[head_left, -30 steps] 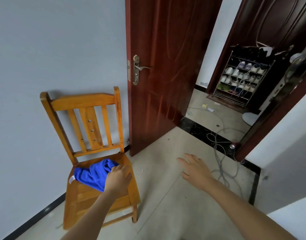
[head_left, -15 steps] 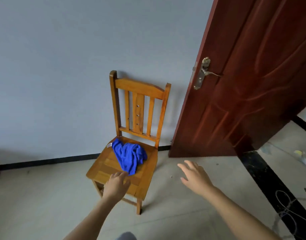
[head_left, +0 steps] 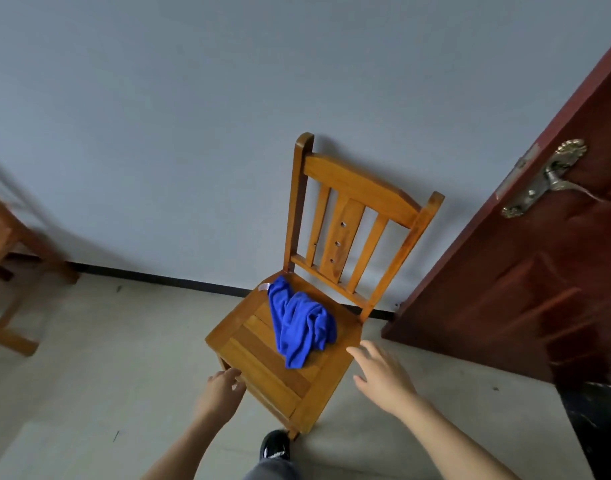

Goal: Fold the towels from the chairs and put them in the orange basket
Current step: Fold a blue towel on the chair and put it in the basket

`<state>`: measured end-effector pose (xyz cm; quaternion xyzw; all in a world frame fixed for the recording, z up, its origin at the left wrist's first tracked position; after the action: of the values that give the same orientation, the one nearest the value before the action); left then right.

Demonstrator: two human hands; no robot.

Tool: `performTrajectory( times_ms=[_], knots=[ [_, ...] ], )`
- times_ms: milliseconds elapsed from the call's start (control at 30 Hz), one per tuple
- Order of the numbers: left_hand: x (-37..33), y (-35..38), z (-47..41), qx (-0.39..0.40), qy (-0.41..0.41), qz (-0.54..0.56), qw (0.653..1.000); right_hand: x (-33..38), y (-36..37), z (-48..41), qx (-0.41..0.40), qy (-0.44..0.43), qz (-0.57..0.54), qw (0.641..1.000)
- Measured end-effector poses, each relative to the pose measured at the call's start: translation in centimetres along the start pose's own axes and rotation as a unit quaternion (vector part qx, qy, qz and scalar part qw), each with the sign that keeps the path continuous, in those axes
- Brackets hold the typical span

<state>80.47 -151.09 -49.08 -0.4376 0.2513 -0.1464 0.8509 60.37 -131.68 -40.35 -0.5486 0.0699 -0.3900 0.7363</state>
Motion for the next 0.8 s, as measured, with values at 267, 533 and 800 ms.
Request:
performTrajectory(
  times_ms=[267,533,800],
  knots=[
    [-2.8,-2.2,-6.6,0.017,-0.013,0.03,0.999,-2.0,-1.8,-7.9,0.006,0.034,-0.031,0.999],
    [-3.9,-0.3,-9.8,0.03,-0.051,0.069,0.996,-1.7,2.2,-15.0,0.104,-0.009,-0.028,0.994],
    [-5.1,8.2,-15.0,0.11,-0.141,0.143,0.974,-3.6,8.0,-24.4,0.102,-0.082,0.062,0.989]
  ],
)
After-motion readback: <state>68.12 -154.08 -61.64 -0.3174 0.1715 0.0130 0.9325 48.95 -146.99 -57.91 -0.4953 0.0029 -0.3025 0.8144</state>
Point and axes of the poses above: each hand's wrist, its own z-axis away from the middle knuckle, its own y-axis out of the palm, x = y × z, the point moved 7 cm from there along -z, towards the middle knuckle, and after that the axes turned 10 degrees about -z, right-handed, at the moved point
